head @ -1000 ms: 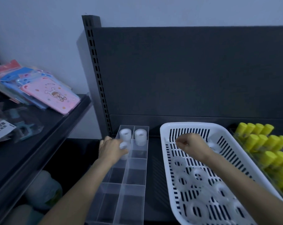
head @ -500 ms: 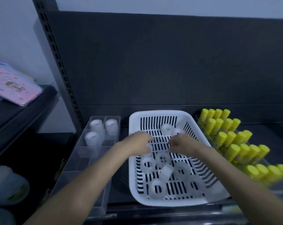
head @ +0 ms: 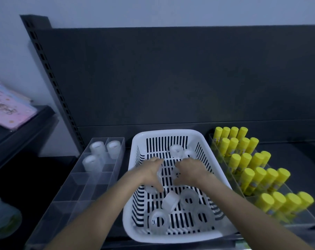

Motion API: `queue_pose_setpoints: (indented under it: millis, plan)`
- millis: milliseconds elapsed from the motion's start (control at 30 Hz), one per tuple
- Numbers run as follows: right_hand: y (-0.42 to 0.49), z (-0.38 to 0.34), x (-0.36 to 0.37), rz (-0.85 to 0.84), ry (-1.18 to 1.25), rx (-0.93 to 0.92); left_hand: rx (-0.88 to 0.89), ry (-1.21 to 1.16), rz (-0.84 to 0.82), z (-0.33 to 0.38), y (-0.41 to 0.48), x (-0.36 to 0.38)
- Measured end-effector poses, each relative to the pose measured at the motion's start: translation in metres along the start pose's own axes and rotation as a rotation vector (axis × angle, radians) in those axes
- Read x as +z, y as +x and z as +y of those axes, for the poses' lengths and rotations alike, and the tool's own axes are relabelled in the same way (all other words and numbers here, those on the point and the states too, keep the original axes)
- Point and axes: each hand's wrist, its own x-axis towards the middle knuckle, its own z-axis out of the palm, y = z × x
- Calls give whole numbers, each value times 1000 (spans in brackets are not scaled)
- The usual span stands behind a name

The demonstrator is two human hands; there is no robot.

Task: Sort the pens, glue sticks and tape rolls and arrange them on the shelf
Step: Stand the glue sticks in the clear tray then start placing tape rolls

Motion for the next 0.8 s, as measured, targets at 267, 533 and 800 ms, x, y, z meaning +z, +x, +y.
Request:
queue_pose_setpoints:
  millis: [267, 533, 800]
  plan:
    - [-4, 9, -1, 91, 180, -10, -126, -95, 57, 5, 3, 2]
    - [-2, -2, -32, 221, 584, 3, 9, -339, 386, -8, -39, -35]
    - [38, -92, -63, 259, 631, -215, -171, -433, 613, -113, -121, -64]
